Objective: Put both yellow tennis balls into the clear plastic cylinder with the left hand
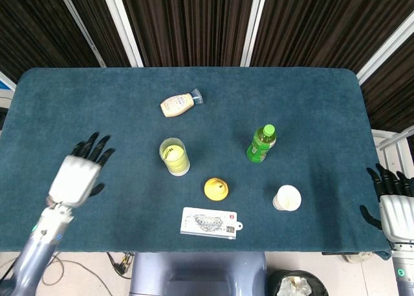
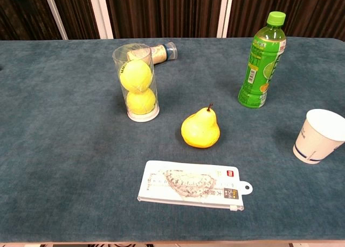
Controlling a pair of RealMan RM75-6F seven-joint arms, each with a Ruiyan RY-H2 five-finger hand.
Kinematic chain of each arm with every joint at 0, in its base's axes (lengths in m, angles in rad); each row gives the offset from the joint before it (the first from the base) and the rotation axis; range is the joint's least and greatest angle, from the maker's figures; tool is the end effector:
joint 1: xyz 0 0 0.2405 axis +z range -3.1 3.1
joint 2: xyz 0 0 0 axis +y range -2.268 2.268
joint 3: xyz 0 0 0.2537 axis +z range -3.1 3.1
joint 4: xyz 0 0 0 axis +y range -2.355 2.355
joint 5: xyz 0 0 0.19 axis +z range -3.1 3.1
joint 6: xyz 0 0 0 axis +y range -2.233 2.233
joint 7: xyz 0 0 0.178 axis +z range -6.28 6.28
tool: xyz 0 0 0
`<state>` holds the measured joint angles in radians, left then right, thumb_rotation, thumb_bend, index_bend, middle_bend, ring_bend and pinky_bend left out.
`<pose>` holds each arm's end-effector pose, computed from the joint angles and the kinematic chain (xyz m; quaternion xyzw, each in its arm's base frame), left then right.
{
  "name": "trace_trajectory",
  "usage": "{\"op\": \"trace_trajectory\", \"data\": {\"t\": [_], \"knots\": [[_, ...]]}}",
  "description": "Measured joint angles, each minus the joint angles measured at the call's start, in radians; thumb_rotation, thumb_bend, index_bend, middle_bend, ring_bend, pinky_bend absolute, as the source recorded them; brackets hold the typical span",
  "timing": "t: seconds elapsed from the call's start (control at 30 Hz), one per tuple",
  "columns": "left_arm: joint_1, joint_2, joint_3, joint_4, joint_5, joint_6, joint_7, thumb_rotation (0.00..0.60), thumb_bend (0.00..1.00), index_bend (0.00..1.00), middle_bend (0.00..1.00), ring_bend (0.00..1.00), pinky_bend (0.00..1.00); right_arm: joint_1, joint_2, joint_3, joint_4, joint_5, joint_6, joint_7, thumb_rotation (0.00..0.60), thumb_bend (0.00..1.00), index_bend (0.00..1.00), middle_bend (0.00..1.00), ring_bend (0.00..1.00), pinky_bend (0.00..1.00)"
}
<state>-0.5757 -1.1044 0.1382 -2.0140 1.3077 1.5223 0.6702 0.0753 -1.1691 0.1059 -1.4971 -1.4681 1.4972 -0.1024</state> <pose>-0.1633 0.2760 0.1377 -0.7279 -0.2237 -0.3353 0.5547 -0.3191 -0.2215 0.1857 0.5934 -0.3297 0.3512 0.6448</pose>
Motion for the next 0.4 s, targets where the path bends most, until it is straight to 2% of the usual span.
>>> {"op": "trace_trajectory", "data": {"t": [0.1,0.2,0.4], "knots": [[0.069,0.025,0.045,0.02,0.054,0.042,-0.059,0.6,0.0,0.22,0.06,0.01,0.18,0.007,-0.001,-0.01,0.01,-0.016,-0.009,0.004,0.6,0.34,0.12,0.07,0.12,0.09],[0.126,0.037,0.067,0.055,0.084,0.074,-0.12,0.6,0.0,0.21,0.06,0.01,0.17,0.01,-0.003,-0.015,0.014,-0.024,-0.013,0.009,0.6,0.34,0.12,0.08,0.12,0.09],[0.198,0.041,0.079,0.154,0.111,0.107,-0.209,0.6,0.0,0.2,0.02,0.0,0.13,0.013,0.001,-0.021,0.013,-0.031,-0.017,0.016,0.6,0.34,0.12,0.07,0.12,0.09]]}}
